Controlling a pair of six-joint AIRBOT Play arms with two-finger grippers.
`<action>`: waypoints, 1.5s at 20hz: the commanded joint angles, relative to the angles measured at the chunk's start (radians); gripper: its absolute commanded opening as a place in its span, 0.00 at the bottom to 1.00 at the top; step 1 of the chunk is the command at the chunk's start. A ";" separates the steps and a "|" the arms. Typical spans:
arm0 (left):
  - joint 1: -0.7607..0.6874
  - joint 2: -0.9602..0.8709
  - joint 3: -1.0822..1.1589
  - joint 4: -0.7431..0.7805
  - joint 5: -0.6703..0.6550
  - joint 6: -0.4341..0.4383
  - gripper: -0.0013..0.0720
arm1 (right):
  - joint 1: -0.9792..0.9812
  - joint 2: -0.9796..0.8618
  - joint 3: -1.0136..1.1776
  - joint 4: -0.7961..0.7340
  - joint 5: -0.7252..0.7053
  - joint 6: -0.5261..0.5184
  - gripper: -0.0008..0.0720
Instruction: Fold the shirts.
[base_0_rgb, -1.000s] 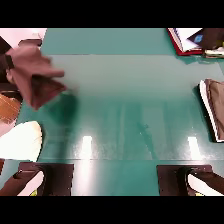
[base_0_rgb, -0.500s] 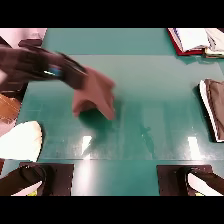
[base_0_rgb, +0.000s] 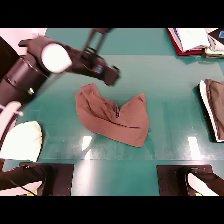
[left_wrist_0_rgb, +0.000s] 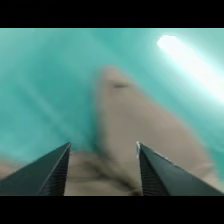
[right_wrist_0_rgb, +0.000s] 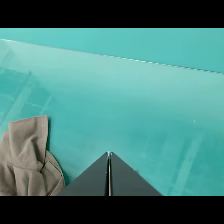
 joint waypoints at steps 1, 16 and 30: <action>0.266 -0.016 -0.036 -0.029 -0.129 -0.023 0.70 | -0.001 0.007 -0.008 0.001 -0.004 0.000 0.04; 0.470 -0.208 -0.479 -0.253 0.171 0.019 0.70 | -0.001 0.000 -0.008 0.000 0.002 0.000 0.04; 0.469 -0.015 -0.249 -0.047 0.067 0.019 0.06 | 0.037 -0.329 -0.446 0.010 0.127 0.002 0.69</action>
